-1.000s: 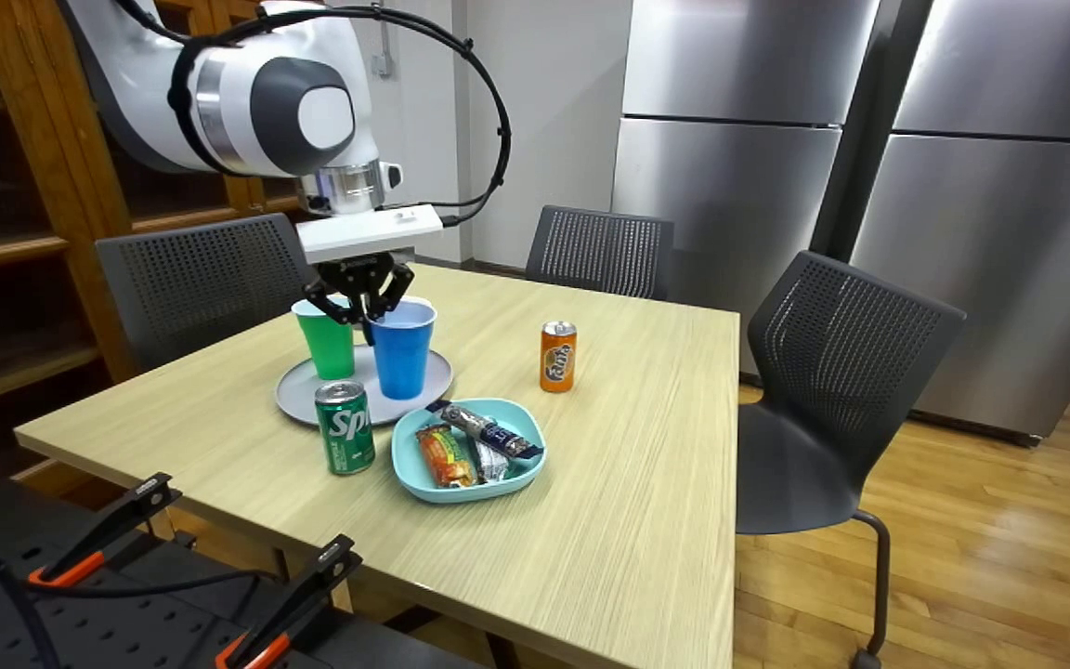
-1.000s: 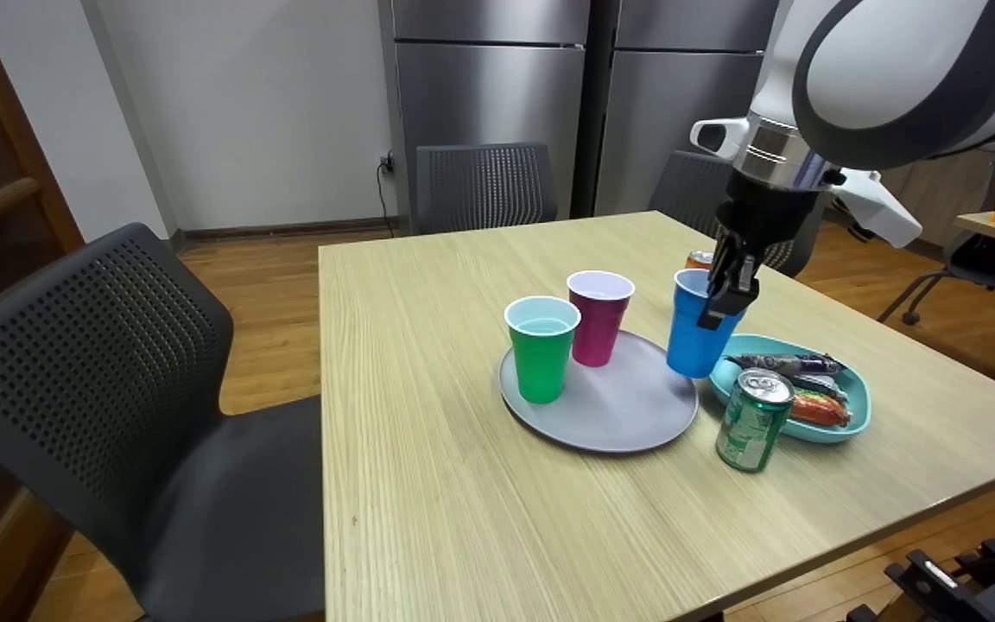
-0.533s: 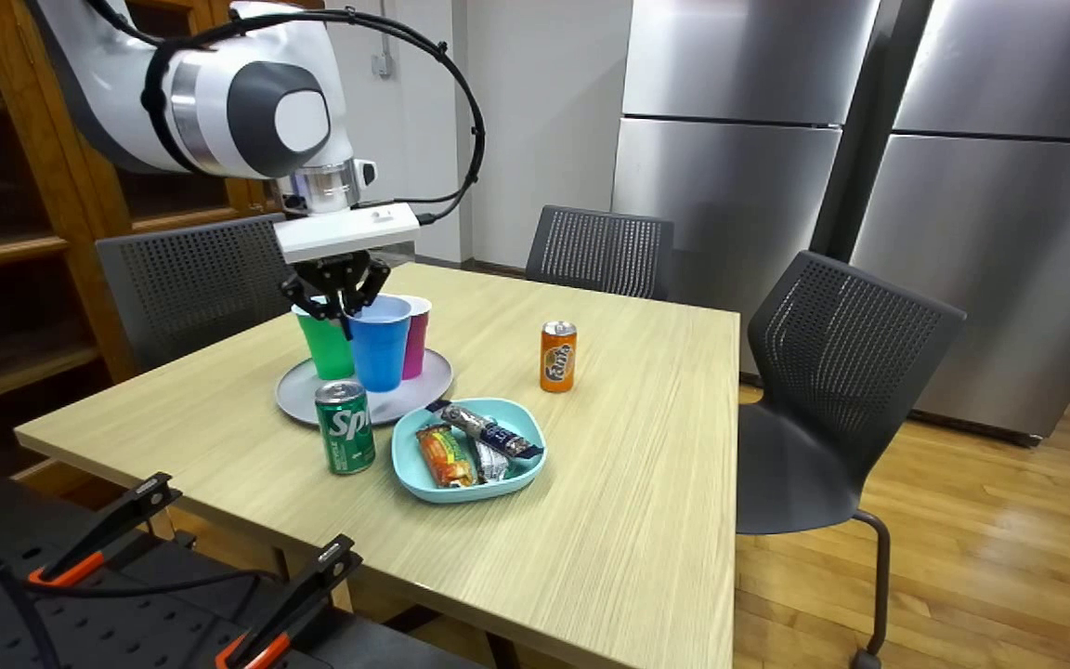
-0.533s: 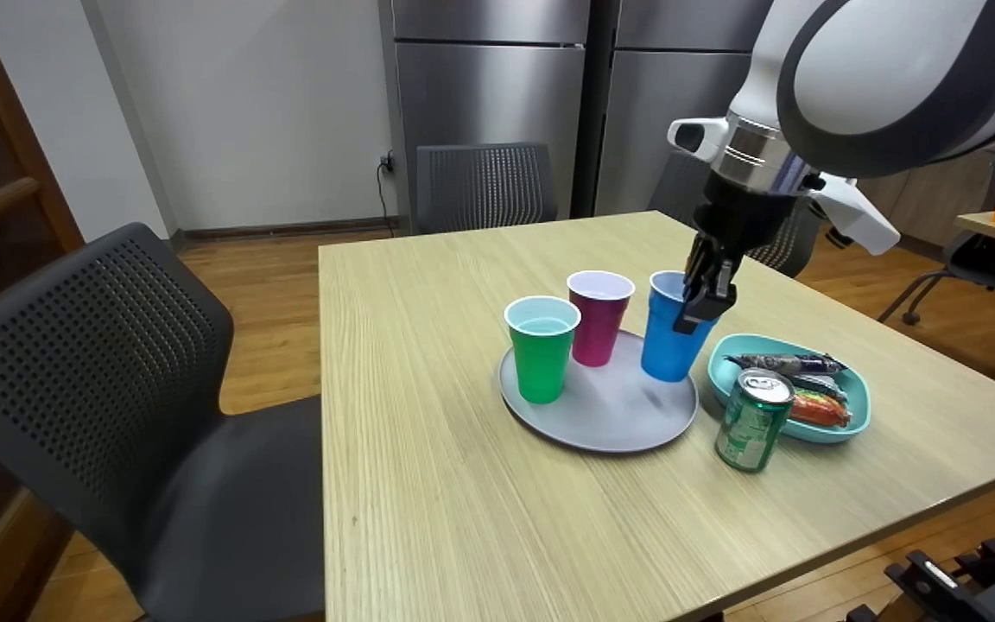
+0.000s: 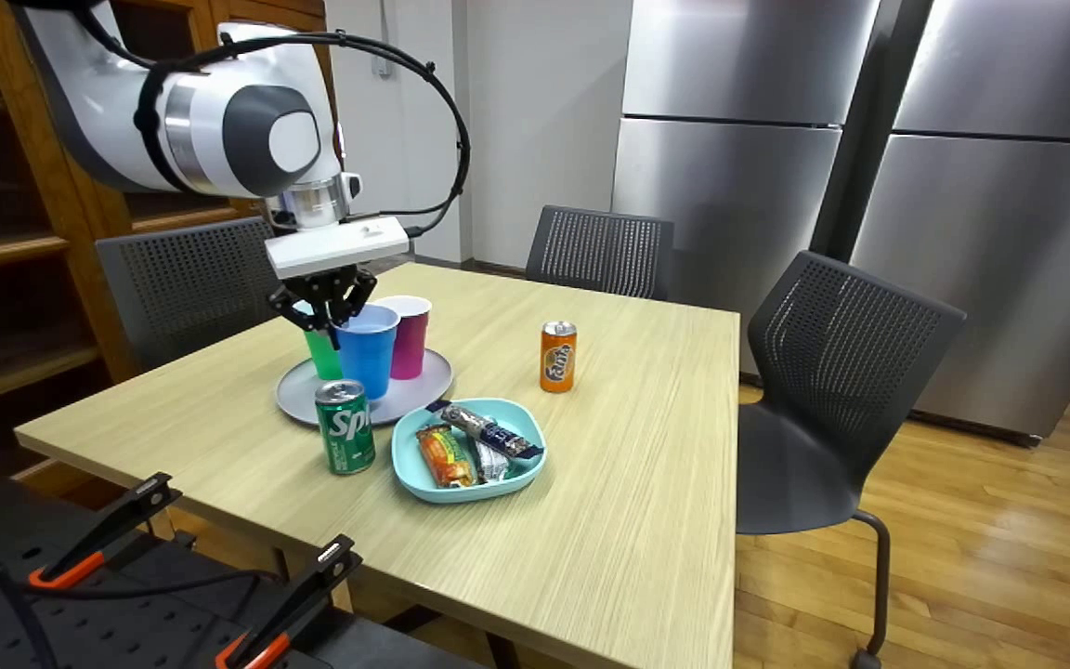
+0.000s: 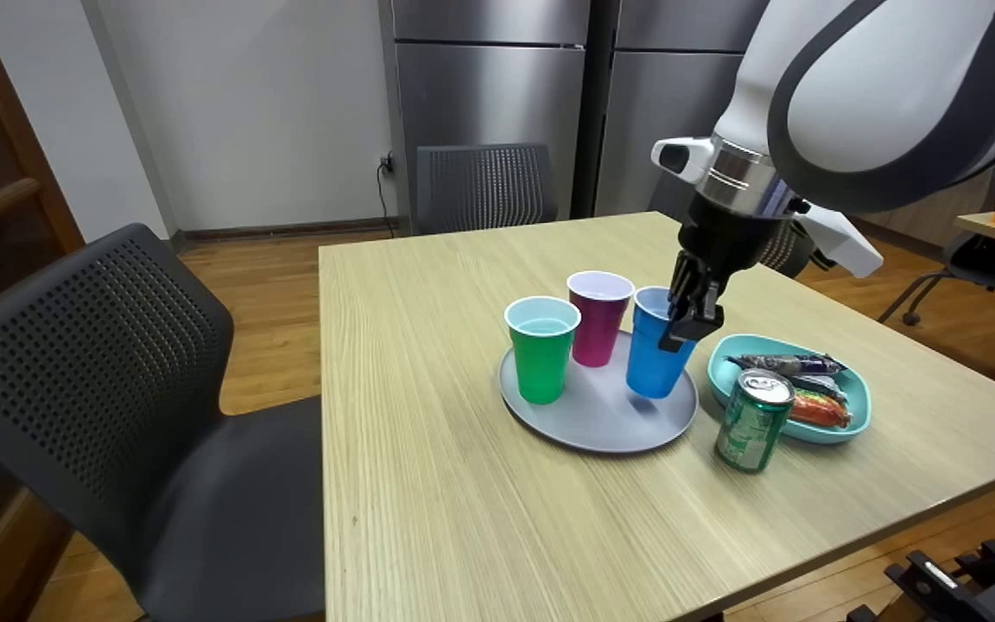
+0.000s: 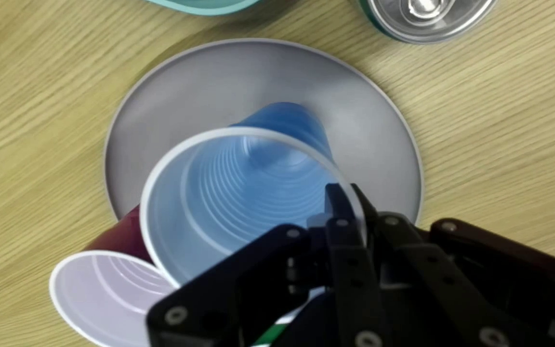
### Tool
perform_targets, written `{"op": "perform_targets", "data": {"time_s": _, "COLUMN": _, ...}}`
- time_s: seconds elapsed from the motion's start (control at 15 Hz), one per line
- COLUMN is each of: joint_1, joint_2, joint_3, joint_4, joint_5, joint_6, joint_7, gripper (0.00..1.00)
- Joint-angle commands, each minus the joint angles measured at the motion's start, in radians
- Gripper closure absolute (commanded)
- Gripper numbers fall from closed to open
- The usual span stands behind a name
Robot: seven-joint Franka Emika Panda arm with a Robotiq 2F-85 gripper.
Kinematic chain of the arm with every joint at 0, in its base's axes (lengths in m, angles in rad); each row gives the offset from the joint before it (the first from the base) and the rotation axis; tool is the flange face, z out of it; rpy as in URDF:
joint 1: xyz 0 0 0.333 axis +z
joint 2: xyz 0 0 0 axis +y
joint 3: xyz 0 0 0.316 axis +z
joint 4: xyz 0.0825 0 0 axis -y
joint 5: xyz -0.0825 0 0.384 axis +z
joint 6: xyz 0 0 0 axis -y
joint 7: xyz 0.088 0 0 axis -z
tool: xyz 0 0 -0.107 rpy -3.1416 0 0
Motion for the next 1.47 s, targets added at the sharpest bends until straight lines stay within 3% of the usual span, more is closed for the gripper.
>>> {"op": "perform_targets", "data": {"time_s": 0.0, "joint_1": 0.003, "joint_2": 0.01, "joint_3": -0.008, "joint_4": -0.011, "joint_5": -0.059, "joint_6": 0.035, "joint_7": 0.018, "gripper": 0.99}}
{"op": "perform_targets", "data": {"time_s": 0.67, "joint_1": 0.032, "joint_2": 0.011, "joint_3": -0.049, "joint_4": -0.035, "joint_5": -0.167, "joint_6": 0.053, "joint_7": 0.044, "gripper": 0.97}}
{"op": "perform_targets", "data": {"time_s": 0.73, "joint_1": 0.038, "joint_2": 0.01, "joint_3": -0.055, "joint_4": -0.038, "joint_5": -0.178, "joint_6": 0.054, "joint_7": 0.047, "gripper": 0.92}}
{"op": "perform_targets", "data": {"time_s": 0.8, "joint_1": 0.046, "joint_2": 0.009, "joint_3": -0.063, "joint_4": -0.041, "joint_5": -0.189, "joint_6": 0.054, "joint_7": 0.053, "gripper": 0.71}}
{"op": "perform_targets", "data": {"time_s": 1.4, "joint_1": 0.057, "joint_2": -0.029, "joint_3": -0.055, "joint_4": -0.081, "joint_5": -0.225, "joint_6": 0.087, "joint_7": 0.066, "gripper": 0.04}}
